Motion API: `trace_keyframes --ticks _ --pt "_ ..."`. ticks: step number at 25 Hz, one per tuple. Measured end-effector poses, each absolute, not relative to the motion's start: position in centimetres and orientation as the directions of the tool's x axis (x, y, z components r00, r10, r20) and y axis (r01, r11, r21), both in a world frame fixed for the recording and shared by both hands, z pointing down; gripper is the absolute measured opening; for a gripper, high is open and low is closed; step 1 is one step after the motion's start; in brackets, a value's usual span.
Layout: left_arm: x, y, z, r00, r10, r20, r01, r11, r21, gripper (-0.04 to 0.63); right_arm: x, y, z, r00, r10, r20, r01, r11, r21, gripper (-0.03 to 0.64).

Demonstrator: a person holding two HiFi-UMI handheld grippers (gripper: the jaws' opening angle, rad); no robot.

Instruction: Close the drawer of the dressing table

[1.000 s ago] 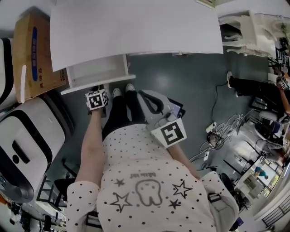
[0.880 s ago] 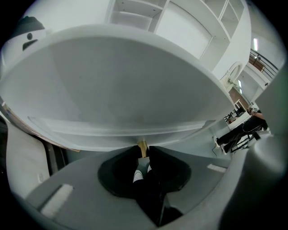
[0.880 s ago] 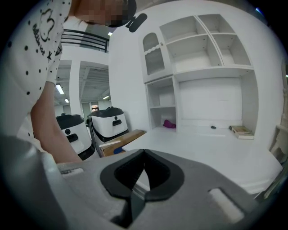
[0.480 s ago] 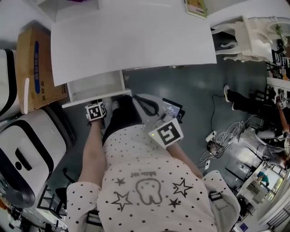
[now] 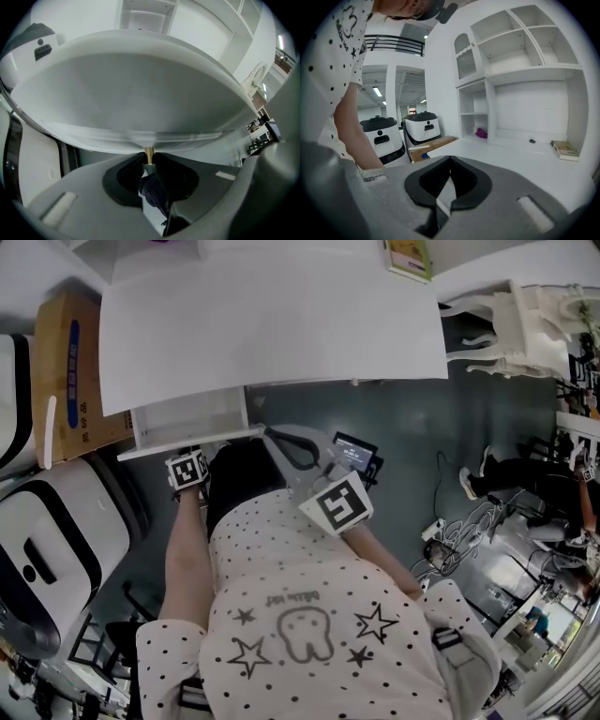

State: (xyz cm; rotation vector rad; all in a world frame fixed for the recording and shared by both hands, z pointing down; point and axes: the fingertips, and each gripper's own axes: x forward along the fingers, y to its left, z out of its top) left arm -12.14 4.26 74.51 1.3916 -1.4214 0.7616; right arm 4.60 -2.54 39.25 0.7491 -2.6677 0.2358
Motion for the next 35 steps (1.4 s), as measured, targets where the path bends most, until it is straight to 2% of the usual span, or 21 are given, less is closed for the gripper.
trace_keyframes --ticks 10,30,35 --pt "-12.0 4.3 74.1 0.14 -0.347 0.927 -0.966 0.158 0.205 0.069 4.5 -2.2 39.3 -0.813 -0.45 0.37 -0.503 0.863 -0.054 -0.003" --pt "-12.4 2.8 74.3 0.147 -0.37 0.917 -0.959 0.172 0.223 0.07 5.5 -3.0 38.8 -0.779 -0.525 0.343 -0.564 0.825 -0.019 -0.003" --pt "-12.3 2.5 74.4 0.147 -0.391 0.909 -0.97 0.122 0.209 0.069 5.6 -3.7 38.7 -0.772 -0.541 0.334 -0.579 0.815 -0.02 -0.003"
